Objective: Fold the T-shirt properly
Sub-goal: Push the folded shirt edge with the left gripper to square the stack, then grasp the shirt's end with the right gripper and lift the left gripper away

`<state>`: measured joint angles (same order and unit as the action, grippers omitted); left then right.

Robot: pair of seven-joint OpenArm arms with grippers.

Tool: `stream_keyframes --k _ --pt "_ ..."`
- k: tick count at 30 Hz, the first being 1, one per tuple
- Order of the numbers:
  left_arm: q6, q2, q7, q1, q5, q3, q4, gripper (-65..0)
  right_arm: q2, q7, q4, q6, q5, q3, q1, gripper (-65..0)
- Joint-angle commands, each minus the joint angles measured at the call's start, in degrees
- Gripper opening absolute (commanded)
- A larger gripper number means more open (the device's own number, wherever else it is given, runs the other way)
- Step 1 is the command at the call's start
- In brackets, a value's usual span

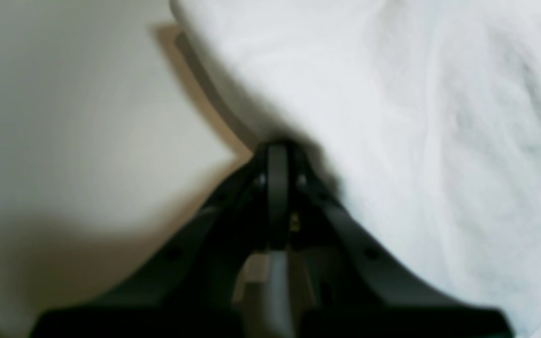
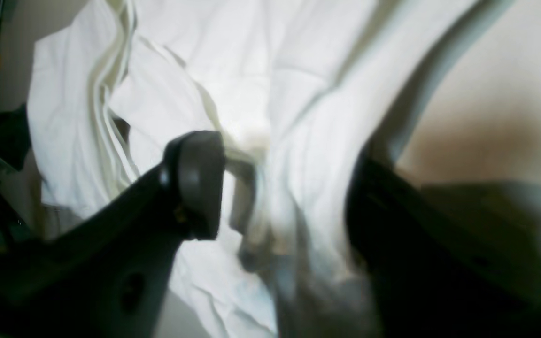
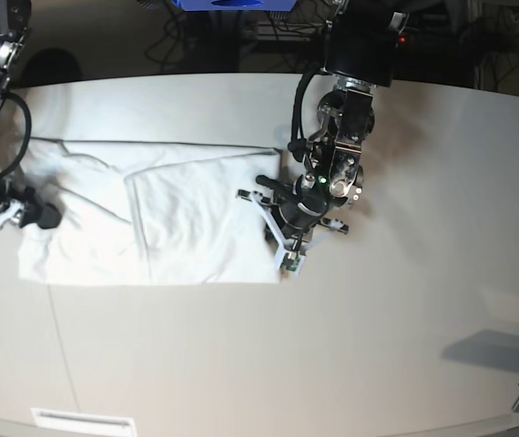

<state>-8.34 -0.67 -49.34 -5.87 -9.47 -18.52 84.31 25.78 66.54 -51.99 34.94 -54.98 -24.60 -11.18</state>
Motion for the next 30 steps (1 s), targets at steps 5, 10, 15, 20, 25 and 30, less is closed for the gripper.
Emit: stream_keyframes --k 5,10,15,20,25,30 --pt "0.0 -0.3 -0.5 -0.6 -0.3 0.0 0.4 -65.0 0.0 5.9 0.5 -10.4 6.3 0.8 1.0 -57.9" --pt "0.0 -0.7 -0.5 -0.6 -0.5 -0.1 0.3 -65.0 0.0 5.8 0.1 -11.3 6.4 0.9 1.0 -64.7" --pt "0.0 -2.5 -0.5 -0.2 -0.4 -0.7 0.3 -65.0 0.0 5.8 -5.8 -18.4 6.5 0.9 1.1 -64.7" --pt "0.0 -3.0 -0.5 -0.4 -0.2 -5.0 0.3 -65.0 0.0 5.9 -12.8 -26.3 6.4 0.9 2.4 -64.7" --pt "0.1 -4.1 -0.5 -0.5 -0.2 -5.6 0.3 -65.0 0.0 5.9 -19.8 -31.0 6.4 0.9 4.6 -64.7" --pt "0.1 -3.8 -0.6 -0.7 -0.2 -5.4 0.5 -65.0 0.1 6.3 -27.3 -35.4 6.4 1.0 5.8 -64.7"
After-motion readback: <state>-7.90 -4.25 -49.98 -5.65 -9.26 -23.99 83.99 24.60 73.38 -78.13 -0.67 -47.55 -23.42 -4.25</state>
